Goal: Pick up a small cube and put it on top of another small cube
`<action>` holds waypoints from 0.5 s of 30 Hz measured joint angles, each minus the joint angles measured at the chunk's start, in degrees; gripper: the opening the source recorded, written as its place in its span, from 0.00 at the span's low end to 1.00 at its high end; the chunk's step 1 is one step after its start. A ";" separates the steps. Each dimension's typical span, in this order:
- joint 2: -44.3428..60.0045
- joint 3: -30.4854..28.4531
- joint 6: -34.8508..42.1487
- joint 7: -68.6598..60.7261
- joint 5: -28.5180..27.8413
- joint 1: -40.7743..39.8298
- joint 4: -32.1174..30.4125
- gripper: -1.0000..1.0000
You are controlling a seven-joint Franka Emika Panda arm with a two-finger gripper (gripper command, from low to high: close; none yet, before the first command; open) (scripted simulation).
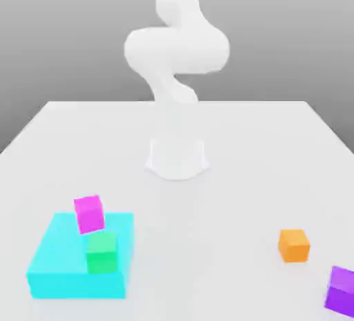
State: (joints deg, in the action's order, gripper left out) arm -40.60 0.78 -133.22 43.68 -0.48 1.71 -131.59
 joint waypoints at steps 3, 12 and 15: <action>6.54 1.10 -1.82 -2.80 -0.48 1.99 0.23 0.50; 25.25 4.78 -7.00 -10.63 -2.05 7.26 0.89 0.50; 31.48 6.21 -8.72 -13.10 -2.77 8.82 1.11 0.50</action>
State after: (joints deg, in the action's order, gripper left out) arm -9.12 6.99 -141.94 30.58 -3.25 10.53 -130.48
